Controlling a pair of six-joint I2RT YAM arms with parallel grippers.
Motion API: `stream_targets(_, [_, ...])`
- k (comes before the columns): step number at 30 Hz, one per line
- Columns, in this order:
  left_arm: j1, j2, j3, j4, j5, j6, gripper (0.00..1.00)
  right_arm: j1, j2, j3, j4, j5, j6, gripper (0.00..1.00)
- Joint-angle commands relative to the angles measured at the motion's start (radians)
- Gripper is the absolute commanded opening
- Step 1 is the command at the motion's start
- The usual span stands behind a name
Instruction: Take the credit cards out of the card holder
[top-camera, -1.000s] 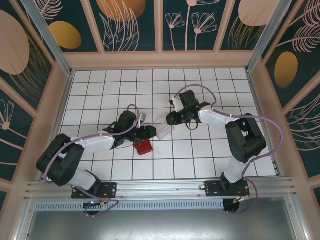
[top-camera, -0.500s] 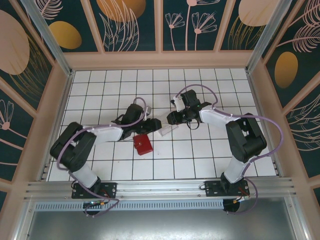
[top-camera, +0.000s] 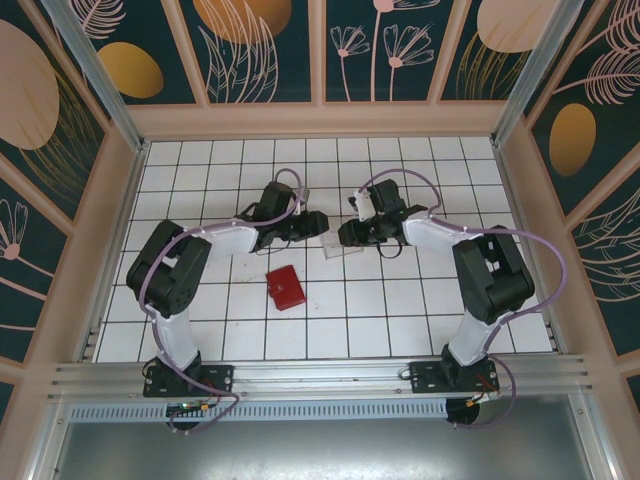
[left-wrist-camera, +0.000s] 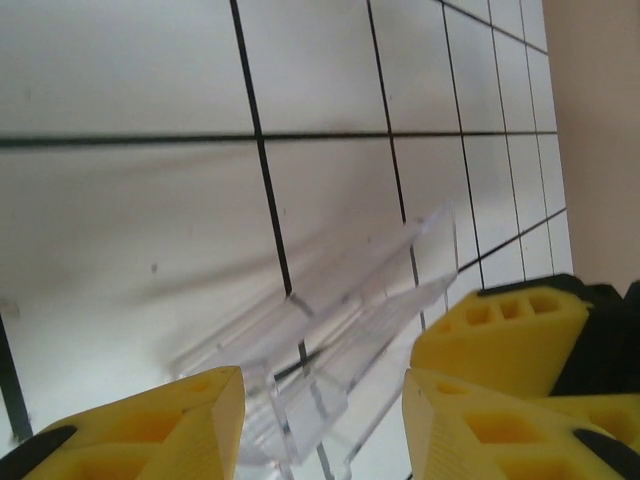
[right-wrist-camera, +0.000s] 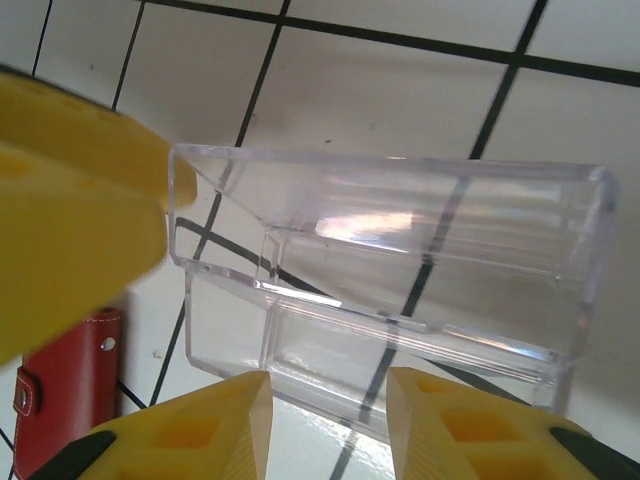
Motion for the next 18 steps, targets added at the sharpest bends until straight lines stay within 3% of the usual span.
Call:
stream_targets(1, [0.003, 0.05, 0.07, -0.041, 0.048, 0.046, 0.47, -0.048, -0.072, -0.025, 0.02, 0.041, 0.062, 0.37])
stream_targets(8, [0.005, 0.11, 0.159, -0.06, 0.067, 0.053, 0.47, -0.125, -0.112, -0.074, 0.039, 0.095, 0.127, 0.39])
stream_targets(12, [0.01, 0.118, 0.213, -0.108, 0.044, 0.075, 0.48, -0.143, -0.084, -0.089, 0.079, 0.042, 0.138, 0.41])
stream_targets(18, [0.071, 0.008, 0.151, -0.179, -0.043, 0.122, 0.51, -0.132, -0.046, -0.075, 0.105, 0.0, 0.139, 0.43])
